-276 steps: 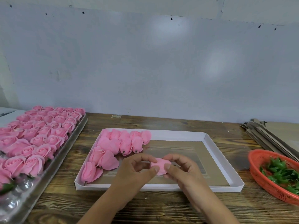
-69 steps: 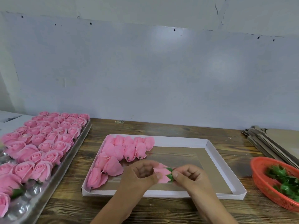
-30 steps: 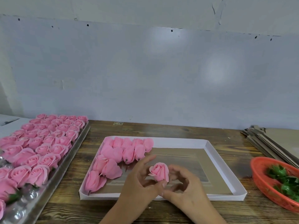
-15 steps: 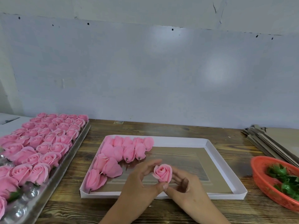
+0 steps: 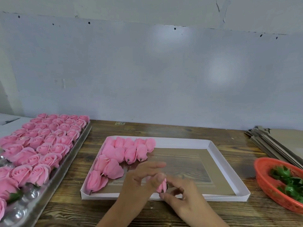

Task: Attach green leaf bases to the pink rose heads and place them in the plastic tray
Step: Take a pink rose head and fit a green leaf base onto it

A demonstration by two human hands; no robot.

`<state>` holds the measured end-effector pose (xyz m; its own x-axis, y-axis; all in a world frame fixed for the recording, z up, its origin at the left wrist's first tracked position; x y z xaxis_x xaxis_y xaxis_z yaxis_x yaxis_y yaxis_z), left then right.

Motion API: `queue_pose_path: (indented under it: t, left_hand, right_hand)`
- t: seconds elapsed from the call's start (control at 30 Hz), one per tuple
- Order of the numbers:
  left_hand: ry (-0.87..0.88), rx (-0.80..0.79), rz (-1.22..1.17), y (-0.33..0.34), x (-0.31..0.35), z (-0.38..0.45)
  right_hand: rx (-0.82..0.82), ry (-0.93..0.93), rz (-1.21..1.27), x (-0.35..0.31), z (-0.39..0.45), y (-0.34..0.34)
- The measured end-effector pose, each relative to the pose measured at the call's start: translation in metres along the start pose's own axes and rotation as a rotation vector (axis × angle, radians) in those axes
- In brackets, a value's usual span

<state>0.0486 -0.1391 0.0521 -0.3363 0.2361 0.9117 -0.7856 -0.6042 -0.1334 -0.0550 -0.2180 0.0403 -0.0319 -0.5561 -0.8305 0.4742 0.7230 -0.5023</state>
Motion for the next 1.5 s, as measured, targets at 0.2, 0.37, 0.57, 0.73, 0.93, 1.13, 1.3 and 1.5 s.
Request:
queue_pose_path:
  t: [0.2, 0.37, 0.57, 0.73, 0.93, 1.13, 1.3, 1.5]
  left_hand:
    - [-0.02, -0.092, -0.041, 0.014, 0.001, -0.002]
    - [-0.022, -0.161, -0.045, 0.021, 0.001, -0.004]
    - [-0.075, -0.191, 0.042, 0.019, -0.006, -0.005]
    - [-0.105, -0.031, -0.142, 0.003, -0.002, -0.001]
    - [-0.111, -0.107, -0.103, 0.015, -0.004, -0.003]
    - [-0.099, -0.186, -0.039, 0.022, -0.007, -0.005]
    - [-0.114, -0.206, -0.018, 0.02, -0.009, -0.006]
    - [-0.09, -0.063, -0.124, 0.007, 0.003, -0.002]
  right_hand:
    - [-0.001, -0.037, 0.035, -0.005, -0.002, 0.0]
    - [0.012, -0.055, 0.116, -0.005, -0.003, 0.001]
    - [0.049, -0.025, 0.224, 0.0, -0.001, -0.005]
    - [0.028, -0.022, 0.075, -0.004, -0.002, -0.003]
    - [-0.025, -0.069, 0.071, -0.013, -0.003, 0.005]
    - [0.017, -0.027, 0.16, -0.001, -0.003, 0.006]
    - [0.03, -0.055, 0.209, -0.004, -0.002, 0.0]
    - [-0.006, -0.015, 0.121, -0.003, -0.002, 0.004]
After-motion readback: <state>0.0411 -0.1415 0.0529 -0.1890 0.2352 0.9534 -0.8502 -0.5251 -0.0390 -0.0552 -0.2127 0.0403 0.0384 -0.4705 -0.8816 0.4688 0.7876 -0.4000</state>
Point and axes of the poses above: each hand's wrist, its own z-axis towards the middle knuckle, its own y-axis out of the palm, x = y × z, the point moved 9 cm from there along z, towards the middle knuckle, and after that the axes turned 4 degrees about z, right-handed, at the moved point
